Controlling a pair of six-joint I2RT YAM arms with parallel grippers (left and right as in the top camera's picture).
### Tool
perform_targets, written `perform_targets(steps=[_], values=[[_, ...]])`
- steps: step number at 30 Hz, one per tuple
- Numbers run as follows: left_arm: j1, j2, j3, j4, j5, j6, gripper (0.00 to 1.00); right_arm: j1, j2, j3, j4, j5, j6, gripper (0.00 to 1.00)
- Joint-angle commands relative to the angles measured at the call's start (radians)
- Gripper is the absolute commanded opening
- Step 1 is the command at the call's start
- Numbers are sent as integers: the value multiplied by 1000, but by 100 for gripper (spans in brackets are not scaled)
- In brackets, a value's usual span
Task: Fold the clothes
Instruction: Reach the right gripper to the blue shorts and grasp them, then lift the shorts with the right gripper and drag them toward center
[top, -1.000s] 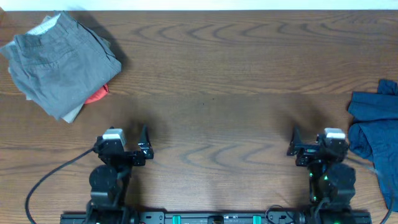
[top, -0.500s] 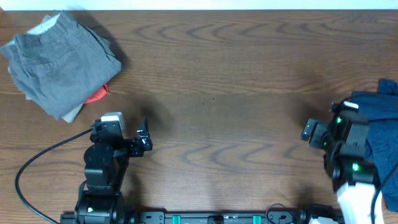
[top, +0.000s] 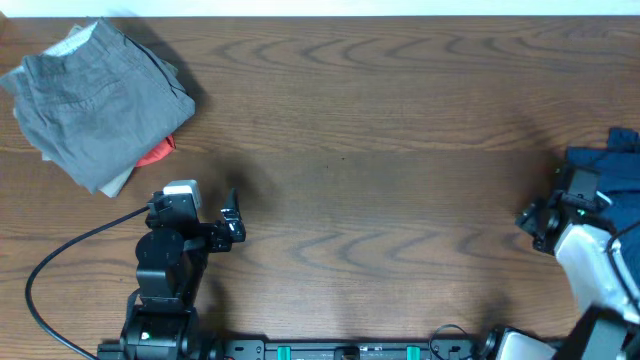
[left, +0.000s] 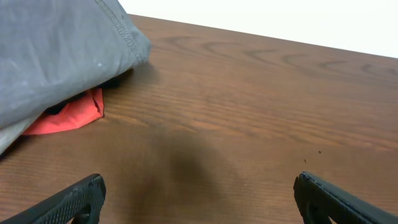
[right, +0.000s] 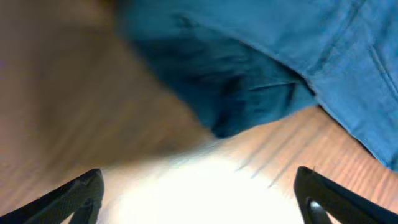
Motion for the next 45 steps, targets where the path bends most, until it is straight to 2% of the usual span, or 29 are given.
perform_targets(steps=[1, 4, 7, 8, 9, 13, 14, 17, 20, 24, 26, 29, 33, 35, 37, 40, 45], values=[[6, 0, 20, 2, 3, -9, 98, -57, 71, 13, 41, 60, 45, 99], [6, -1, 20, 2, 3, -9, 98, -96, 140, 13, 109, 60, 23, 98], [6, -1, 20, 2, 3, -9, 98, -122, 190, 13, 188, 58, 20, 92], [6, -1, 20, 2, 3, -9, 98, -127, 205, 13, 219, 58, 20, 84], [6, -1, 20, 2, 3, -9, 98, -130, 218, 13, 246, 58, 20, 72], [6, -1, 20, 2, 3, -9, 98, -132, 233, 13, 287, -37, 4, 6], [6, -1, 20, 3, 3, -9, 98, -131, 232, 14, 296, -120, -29, 1], [6, -1, 20, 19, 3, -9, 98, -124, 219, 29, 322, -510, -209, 1], [6, 0, 20, 59, 2, -9, 98, -94, 177, 90, 328, -968, -291, 1], [6, 0, 20, 97, 2, -9, 98, -12, 113, 214, 415, -1519, -266, 1], [6, 0, 20, 100, 2, -9, 98, 48, 85, 278, 504, -1713, -215, 1], [6, 0, 20, 100, 2, -9, 98, 141, 52, 362, 666, -1830, -103, 1], [6, 0, 20, 100, 2, -9, 98, 209, 29, 442, 898, -1831, 79, 1], [6, 0, 20, 100, 2, -9, 98, 222, 28, 476, 1028, -1832, 216, 1], [6, 0, 20, 100, 2, -9, 98, 222, 27, 488, 1098, -1838, 284, 1], [6, 0, 20, 100, 2, -9, 98, 214, 28, 489, 1120, -1869, 325, 1], [6, 0, 20, 100, 2, -9, 98, 163, 43, 466, 990, -1973, 324, 1]])
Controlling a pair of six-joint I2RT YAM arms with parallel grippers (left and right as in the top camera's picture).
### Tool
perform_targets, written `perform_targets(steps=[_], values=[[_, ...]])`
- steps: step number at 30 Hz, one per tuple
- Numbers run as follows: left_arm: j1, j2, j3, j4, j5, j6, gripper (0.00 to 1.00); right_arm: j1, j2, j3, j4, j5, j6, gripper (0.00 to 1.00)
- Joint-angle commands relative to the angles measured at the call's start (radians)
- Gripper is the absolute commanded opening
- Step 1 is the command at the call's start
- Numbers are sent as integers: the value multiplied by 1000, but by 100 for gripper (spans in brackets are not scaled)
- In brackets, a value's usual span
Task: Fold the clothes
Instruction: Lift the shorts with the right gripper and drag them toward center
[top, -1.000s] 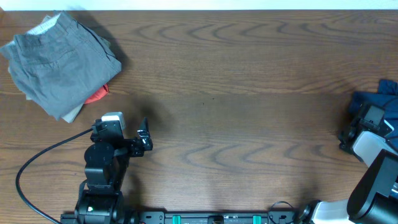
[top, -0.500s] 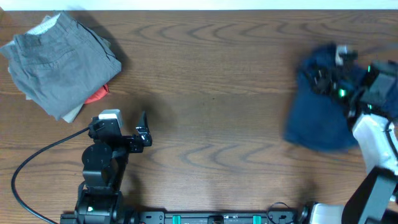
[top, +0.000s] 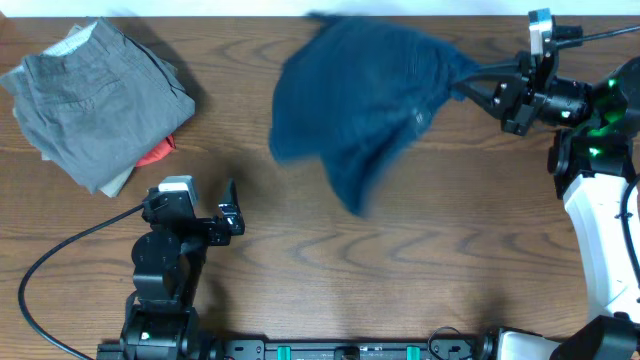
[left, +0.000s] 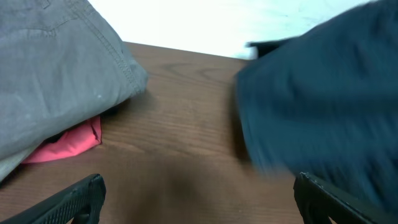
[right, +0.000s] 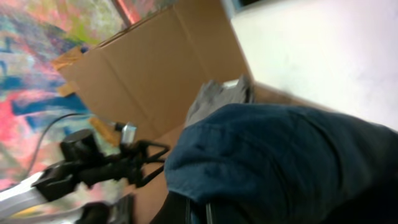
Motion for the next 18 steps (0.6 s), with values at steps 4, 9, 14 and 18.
perform_targets(steps=[4, 9, 14, 18], values=[[6, 0, 20, 5, 2, -9, 98, -129, 39, -26, -101, -70, 43, 1], [6, 0, 20, 5, 2, -9, 98, -167, 55, -26, -110, -71, 43, 1], [6, 0, 20, 5, 3, -9, 98, -166, 55, -26, -98, -61, 43, 1], [6, 0, 20, 4, 2, -9, 98, -189, 55, -25, 14, -39, 61, 1]])
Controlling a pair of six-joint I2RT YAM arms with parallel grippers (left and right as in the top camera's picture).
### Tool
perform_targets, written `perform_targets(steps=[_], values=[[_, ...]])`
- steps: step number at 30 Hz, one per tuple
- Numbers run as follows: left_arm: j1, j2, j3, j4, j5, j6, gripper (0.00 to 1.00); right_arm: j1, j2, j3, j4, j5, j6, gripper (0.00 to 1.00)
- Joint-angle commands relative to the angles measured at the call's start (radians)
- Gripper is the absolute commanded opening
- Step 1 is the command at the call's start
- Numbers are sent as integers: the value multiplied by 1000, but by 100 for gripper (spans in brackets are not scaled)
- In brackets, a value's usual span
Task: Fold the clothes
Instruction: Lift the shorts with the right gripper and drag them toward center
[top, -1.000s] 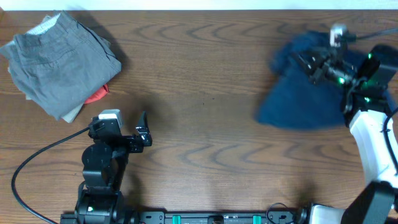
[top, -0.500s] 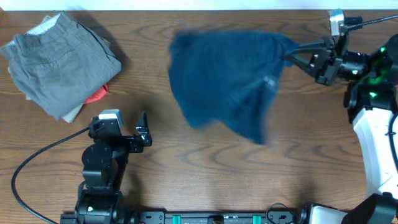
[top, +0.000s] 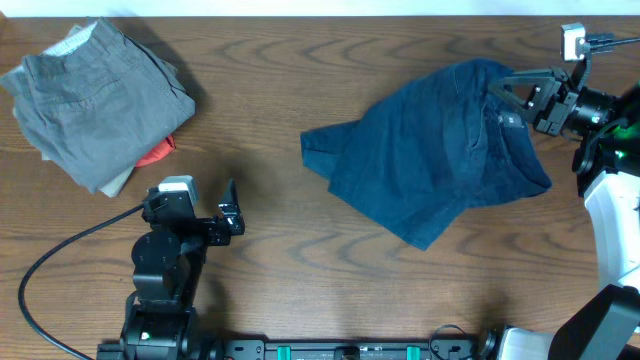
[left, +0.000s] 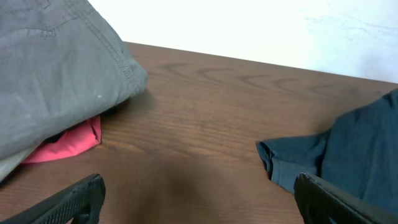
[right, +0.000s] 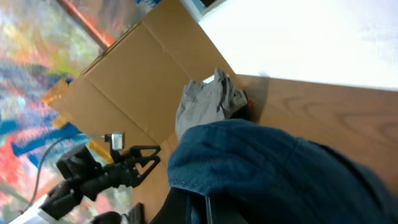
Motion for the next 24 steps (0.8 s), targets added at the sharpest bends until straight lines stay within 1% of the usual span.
perform_targets(steps=[1, 3, 6, 12, 16, 18, 20, 24], values=[[6, 0, 20, 4, 2, -9, 98, -37, -8, 8, 74, 24, 35, 1], [6, 0, 20, 4, 2, -9, 98, -73, -8, 11, 161, 40, 70, 1], [6, 0, 20, 4, 2, -9, 98, -135, -8, 26, 214, 55, 98, 1], [6, 0, 20, 5, 2, -9, 98, -238, -7, 35, 211, 31, 101, 1], [6, 0, 20, 5, 2, -9, 98, -258, -7, 35, 211, 25, 112, 0], [6, 0, 20, 5, 3, -9, 98, -258, -7, 35, 205, 31, 112, 1], [6, 0, 20, 5, 3, -9, 98, -258, -7, 35, 189, 61, 112, 1], [6, 0, 20, 5, 3, -9, 98, -256, -7, 35, 148, 201, 120, 1]])
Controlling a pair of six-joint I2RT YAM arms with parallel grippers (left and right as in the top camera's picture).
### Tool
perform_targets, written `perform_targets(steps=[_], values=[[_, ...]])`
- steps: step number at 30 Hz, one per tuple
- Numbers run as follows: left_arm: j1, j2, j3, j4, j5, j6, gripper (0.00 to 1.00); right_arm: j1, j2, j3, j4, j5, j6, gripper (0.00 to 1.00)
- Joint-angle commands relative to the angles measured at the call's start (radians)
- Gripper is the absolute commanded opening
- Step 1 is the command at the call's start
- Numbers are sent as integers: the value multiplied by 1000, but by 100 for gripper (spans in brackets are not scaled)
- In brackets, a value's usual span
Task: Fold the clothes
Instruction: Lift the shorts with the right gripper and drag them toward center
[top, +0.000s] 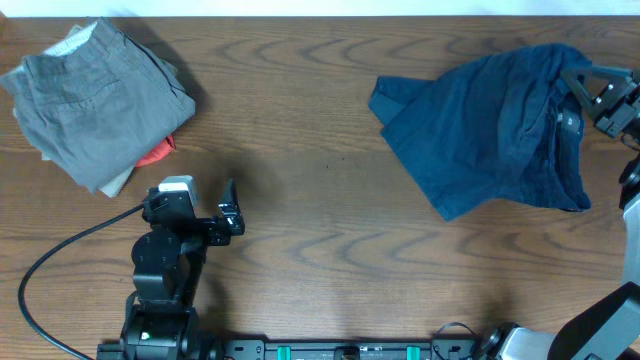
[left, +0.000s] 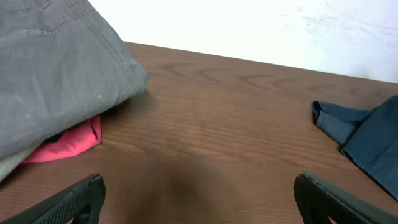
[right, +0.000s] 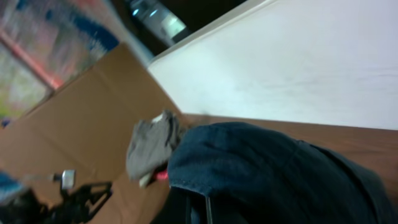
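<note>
A dark blue garment (top: 490, 125) lies crumpled at the right of the table, one corner reaching left (left: 333, 118). My right gripper (top: 582, 92) is at the table's far right edge, shut on the garment's right side; its wrist view is filled by blue cloth (right: 273, 174) bunched over the jaws. A folded pile, grey trousers (top: 95, 100) over something red (top: 155, 153), sits at the top left. My left gripper (top: 232, 215) stands open near the front left, its fingertips (left: 78, 196) wide apart over bare wood.
The brown wooden table (top: 320, 220) spreads between the pile and the blue garment. A black cable (top: 60, 265) loops from the left arm's base at the front left.
My right gripper has moved further right, towards the table's edge, dragging the blue garment with it. The garment's left corner now lies further right. The left arm has not moved.
First the blue garment lay bunched at the far right edge with my right gripper open over it. Then the gripper held it aloft over the table's back, the cloth spread out. Later it lay on the table right of centre, and now further right.
</note>
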Motion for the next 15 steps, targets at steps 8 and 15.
perform_targets(steps=[8, 15], values=[[6, 0, 20, 4, 3, -10, 98, 46, -7, 32, -362, 435, -253, 2], [6, 0, 20, 3, 3, -9, 98, 124, -7, 43, -777, 779, -605, 1]])
